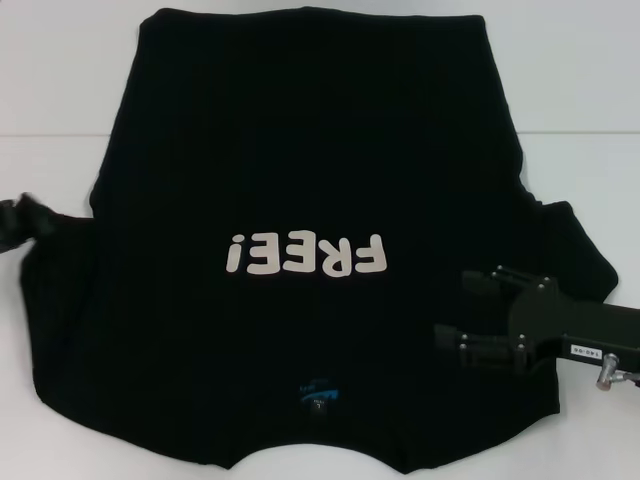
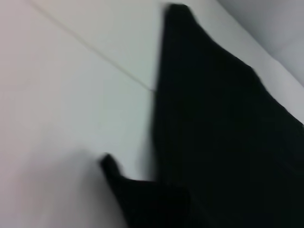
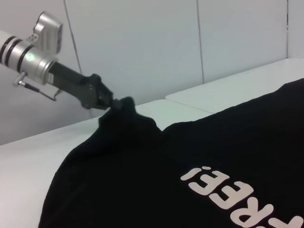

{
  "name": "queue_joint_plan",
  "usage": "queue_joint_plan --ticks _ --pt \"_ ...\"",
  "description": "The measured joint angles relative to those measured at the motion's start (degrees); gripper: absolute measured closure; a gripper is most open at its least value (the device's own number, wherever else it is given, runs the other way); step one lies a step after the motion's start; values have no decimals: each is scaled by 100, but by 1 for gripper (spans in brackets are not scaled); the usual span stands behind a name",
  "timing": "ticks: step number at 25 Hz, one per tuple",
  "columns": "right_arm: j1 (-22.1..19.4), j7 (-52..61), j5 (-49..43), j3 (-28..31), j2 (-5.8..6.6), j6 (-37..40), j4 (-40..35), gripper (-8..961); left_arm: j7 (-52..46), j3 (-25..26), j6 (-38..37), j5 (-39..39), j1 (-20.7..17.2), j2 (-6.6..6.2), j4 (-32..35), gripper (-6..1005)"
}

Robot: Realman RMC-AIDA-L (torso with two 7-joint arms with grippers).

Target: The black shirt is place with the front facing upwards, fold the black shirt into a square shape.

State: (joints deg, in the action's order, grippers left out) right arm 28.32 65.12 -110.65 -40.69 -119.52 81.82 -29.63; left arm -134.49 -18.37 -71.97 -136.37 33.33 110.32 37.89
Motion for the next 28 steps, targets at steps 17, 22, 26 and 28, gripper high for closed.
queue_joint_plan --ticks 17,22,26,28 --pt "-40 -15 0 13 -18 12 10 13 568 -738 -734 993 393 503 -28 857" --pt "-79 289 54 156 -9 19 -40 12 2103 -575 -1570 2307 -100 391 -467 658" --pt "-71 1748 35 409 105 6 -388 12 3555 -671 -2160 2366 -346 456 -493 549" --pt "-25 2882 -106 439 279 -41 -641 12 4380 -816 -2332 2349 -472 548 -485 499"
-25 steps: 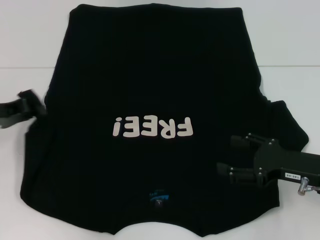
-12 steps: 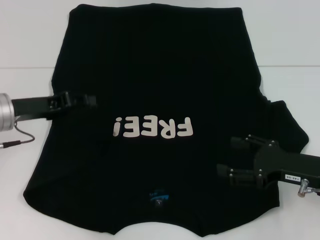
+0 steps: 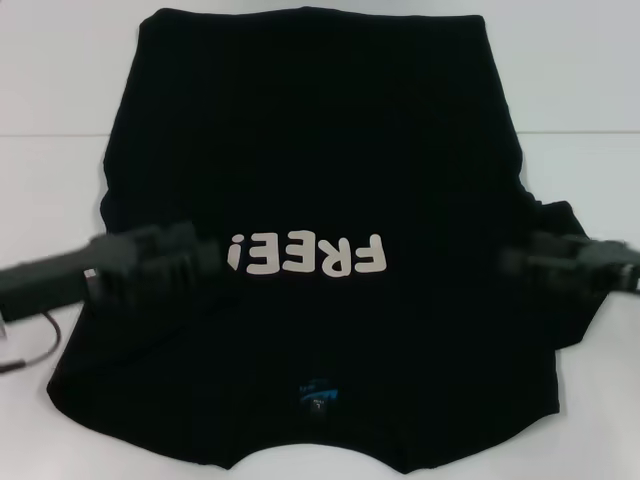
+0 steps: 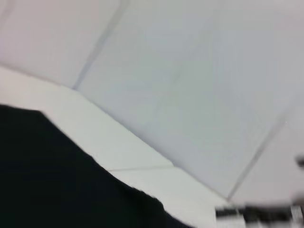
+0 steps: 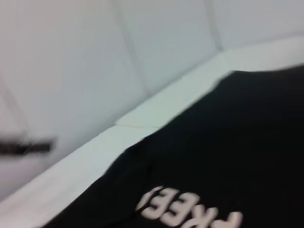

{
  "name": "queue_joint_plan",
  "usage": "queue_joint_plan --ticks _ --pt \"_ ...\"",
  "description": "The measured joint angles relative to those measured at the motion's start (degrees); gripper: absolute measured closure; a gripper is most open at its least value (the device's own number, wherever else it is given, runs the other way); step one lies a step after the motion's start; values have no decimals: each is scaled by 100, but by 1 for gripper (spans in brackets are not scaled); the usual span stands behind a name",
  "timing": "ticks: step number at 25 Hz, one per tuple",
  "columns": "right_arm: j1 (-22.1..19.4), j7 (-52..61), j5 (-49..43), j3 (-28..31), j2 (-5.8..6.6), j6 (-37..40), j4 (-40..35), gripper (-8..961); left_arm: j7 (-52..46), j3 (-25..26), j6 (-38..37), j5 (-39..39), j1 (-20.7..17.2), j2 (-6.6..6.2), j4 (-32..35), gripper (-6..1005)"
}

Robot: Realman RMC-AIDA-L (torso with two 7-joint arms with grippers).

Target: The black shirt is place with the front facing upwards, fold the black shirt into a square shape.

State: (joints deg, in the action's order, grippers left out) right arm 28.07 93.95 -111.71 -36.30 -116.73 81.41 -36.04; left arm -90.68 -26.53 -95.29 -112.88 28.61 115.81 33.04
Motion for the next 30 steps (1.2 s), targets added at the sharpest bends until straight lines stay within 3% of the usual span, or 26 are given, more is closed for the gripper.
queue_joint_plan --ticks 7,10,11,17,30 --pt "305 3610 -1186 30 816 193 -556 12 1779 -803 50 -5 -337 243 1 303" --pt "395 4760 -1842 168 994 298 -819 13 2010 -876 181 -23 -366 279 1 170" --pt "435 5012 -2136 246 1013 306 -924 18 2032 -881 223 -45 -367 280 1 125" --pt "781 5496 -3586 642 1003 -11 -1045 46 2065 -955 405 -164 -310 285 -4 90" --pt "1266 5478 -3940 357 920 -646 -123 103 2045 -968 403 -166 -283 294 -17 90"
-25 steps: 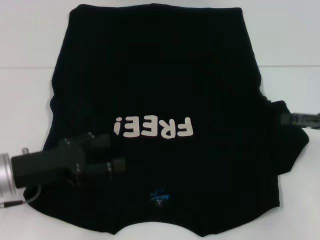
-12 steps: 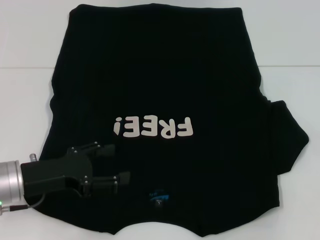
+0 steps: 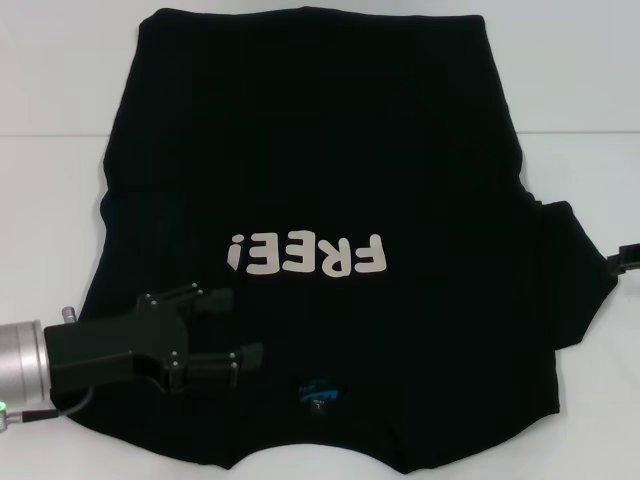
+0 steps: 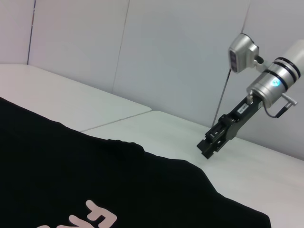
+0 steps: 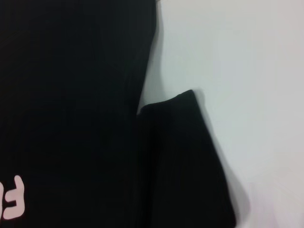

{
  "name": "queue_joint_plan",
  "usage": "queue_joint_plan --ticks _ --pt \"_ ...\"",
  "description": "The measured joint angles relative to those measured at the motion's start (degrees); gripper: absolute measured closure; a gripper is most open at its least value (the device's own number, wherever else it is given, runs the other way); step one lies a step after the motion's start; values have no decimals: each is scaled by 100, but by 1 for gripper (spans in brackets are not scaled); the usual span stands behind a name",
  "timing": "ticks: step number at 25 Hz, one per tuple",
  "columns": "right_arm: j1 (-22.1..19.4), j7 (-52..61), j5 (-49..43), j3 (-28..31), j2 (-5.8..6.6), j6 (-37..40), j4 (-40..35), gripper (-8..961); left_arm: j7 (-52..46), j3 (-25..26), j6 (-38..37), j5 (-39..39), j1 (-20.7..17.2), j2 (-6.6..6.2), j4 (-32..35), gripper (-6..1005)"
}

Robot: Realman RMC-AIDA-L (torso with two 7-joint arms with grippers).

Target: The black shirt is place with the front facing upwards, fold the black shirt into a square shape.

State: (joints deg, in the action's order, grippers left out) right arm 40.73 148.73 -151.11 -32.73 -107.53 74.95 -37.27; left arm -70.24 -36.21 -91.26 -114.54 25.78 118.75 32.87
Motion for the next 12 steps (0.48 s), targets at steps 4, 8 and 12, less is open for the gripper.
queue_joint_plan --ticks 4,8,12 --pt "85 0 2 -137 -29 -161 149 106 0 0 -16 0 -5 10 -5 91" --pt "170 0 -4 -206 -70 -282 229 110 -2 0 -16 1 -14 10 -8 91" --pt "222 3 -6 -331 -79 -393 369 113 -2 0 -14 2 -20 8 -9 91"
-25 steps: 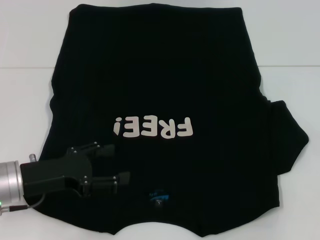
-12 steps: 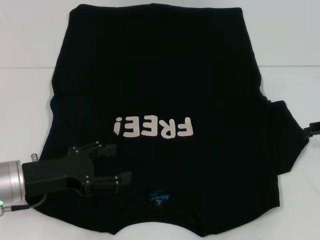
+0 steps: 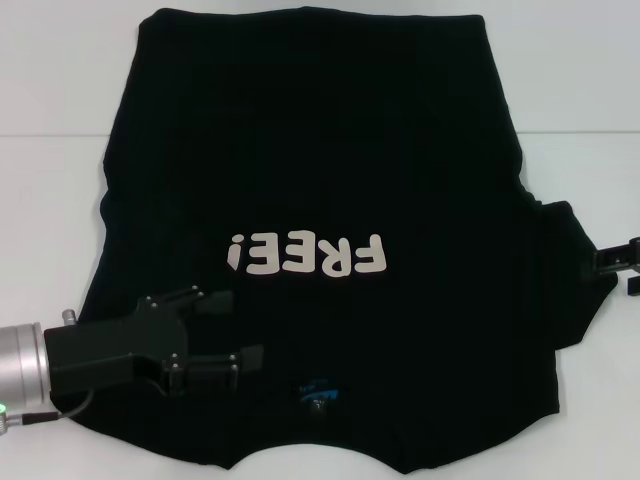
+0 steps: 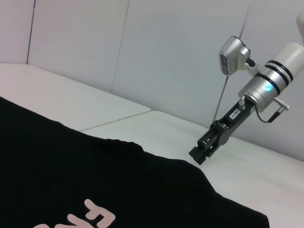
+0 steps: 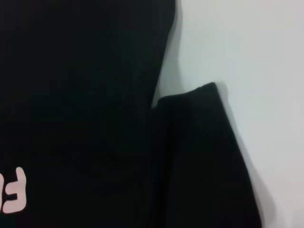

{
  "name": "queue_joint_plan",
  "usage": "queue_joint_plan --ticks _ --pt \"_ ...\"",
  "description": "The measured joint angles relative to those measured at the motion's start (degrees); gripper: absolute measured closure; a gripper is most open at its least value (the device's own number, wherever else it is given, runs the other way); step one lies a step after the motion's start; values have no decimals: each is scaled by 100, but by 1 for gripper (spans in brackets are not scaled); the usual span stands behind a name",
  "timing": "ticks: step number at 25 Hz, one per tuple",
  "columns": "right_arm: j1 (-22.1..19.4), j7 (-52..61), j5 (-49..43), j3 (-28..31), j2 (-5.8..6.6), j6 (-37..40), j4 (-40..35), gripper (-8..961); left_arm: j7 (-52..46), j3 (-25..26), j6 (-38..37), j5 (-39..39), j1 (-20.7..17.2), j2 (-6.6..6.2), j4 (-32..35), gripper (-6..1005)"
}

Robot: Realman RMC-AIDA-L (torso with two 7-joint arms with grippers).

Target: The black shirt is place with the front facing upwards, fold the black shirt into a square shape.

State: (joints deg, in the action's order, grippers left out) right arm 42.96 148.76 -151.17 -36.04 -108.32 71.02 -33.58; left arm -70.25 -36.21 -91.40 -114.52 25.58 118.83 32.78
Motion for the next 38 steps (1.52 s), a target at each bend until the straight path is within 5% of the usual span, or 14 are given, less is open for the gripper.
queue_joint_plan --ticks 12,28,36,38 --pt "69 2 4 -246 -59 -32 -45 123 2 0 2 1 2 -1 0 90" --pt "58 49 41 -254 -8 62 -64 786 3 0 10 1 -8 -5 0 91" --pt "-201 1 110 70 100 521 -196 888 -7 13 -22 1 -27 -21 23 90" --pt "-232 1 111 149 104 577 -155 806 -8 7 -3 1 -23 -26 22 90"
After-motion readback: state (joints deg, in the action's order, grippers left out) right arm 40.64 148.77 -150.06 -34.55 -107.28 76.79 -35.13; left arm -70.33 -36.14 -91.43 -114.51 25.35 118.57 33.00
